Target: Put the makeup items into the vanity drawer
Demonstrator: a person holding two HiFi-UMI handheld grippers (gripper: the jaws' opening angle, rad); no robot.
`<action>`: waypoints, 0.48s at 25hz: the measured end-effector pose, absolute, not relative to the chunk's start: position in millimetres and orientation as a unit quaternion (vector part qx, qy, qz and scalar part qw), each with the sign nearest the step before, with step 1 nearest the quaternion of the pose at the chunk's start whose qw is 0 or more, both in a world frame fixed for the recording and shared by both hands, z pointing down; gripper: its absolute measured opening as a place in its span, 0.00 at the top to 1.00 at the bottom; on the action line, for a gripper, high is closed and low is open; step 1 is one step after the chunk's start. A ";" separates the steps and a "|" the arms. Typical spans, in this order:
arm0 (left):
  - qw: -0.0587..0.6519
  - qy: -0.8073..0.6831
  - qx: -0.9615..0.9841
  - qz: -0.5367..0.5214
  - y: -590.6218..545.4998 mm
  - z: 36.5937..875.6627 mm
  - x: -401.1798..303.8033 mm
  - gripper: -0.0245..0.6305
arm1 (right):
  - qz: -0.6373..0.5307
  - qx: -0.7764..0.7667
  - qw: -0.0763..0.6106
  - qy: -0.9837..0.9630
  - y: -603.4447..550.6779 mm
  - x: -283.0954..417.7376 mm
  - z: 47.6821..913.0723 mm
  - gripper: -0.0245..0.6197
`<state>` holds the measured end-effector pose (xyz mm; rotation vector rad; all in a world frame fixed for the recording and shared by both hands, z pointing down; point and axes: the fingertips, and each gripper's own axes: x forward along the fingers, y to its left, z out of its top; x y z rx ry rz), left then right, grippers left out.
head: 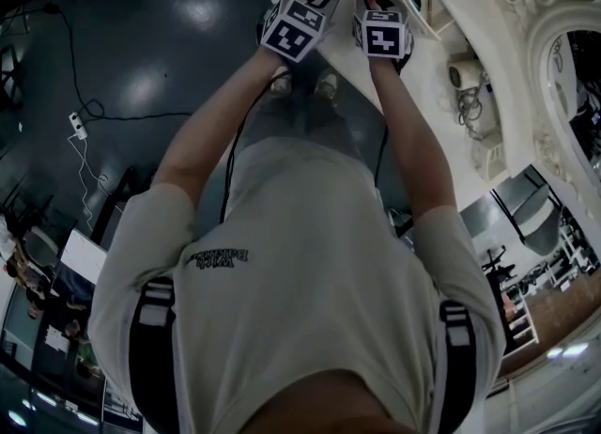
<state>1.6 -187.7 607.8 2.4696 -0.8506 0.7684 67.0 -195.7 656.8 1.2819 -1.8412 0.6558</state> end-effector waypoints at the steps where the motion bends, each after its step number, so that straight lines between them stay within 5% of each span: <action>1: 0.209 -0.305 0.887 0.277 -186.8 608.5 1.6 0.94 | 0.264 0.504 0.390 -0.724 -194.8 66.5 659.4 0.79; 12: 0.211 -0.299 0.887 0.283 -180.0 605.7 3.4 0.94 | 0.267 0.509 0.372 -0.729 -196.1 69.6 658.1 0.87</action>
